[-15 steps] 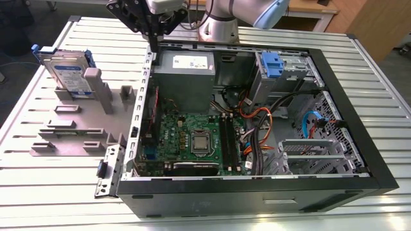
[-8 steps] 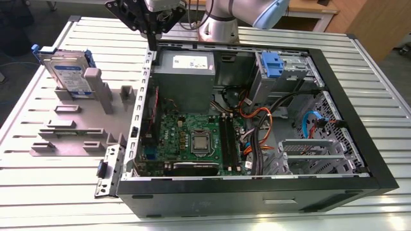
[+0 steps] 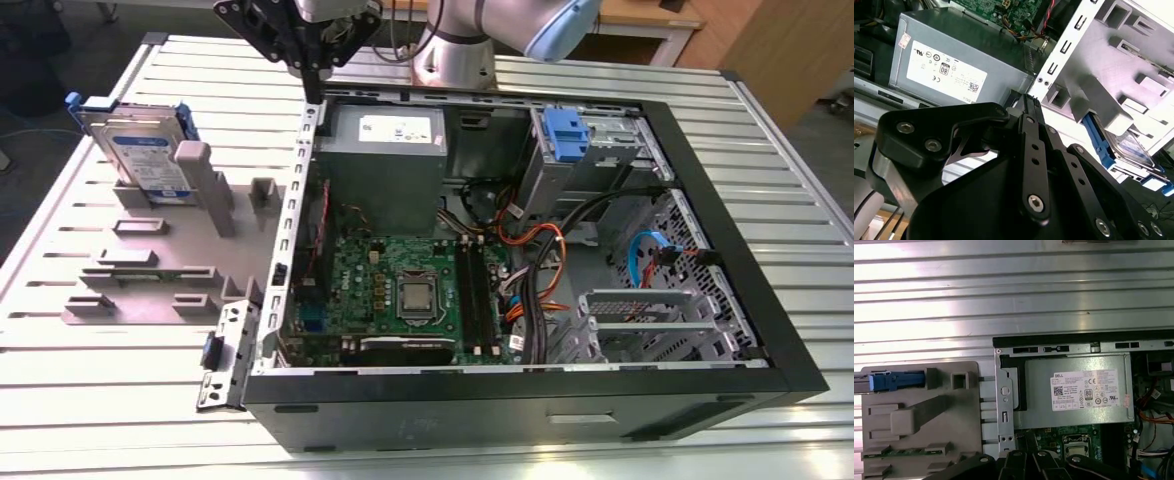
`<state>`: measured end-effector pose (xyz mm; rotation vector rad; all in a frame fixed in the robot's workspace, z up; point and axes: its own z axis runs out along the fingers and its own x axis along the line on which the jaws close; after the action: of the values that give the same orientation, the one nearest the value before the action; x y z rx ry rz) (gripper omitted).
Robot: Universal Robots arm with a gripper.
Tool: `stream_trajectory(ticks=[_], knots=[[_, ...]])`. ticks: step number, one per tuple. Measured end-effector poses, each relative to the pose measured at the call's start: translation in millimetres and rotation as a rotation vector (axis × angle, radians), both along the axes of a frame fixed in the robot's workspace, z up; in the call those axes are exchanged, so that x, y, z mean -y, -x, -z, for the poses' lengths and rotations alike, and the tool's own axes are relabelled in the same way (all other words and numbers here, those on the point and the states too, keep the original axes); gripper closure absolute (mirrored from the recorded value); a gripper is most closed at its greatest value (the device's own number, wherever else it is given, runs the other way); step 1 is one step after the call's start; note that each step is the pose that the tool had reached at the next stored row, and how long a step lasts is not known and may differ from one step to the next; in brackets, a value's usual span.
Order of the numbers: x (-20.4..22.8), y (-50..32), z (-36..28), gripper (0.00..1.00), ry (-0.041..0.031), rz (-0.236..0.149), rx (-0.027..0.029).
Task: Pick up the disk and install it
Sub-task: 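Reach for the disk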
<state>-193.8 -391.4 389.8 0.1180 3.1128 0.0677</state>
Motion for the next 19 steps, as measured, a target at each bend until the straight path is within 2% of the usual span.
stream_trajectory(ticks=[14, 19], knots=[[-2.3, 9.1, 0.4, 0.89, 0.0000, 0.000, 0.0000], [-2.3, 9.6, 0.4, 0.89, 0.0000, 0.000, 0.0000]])
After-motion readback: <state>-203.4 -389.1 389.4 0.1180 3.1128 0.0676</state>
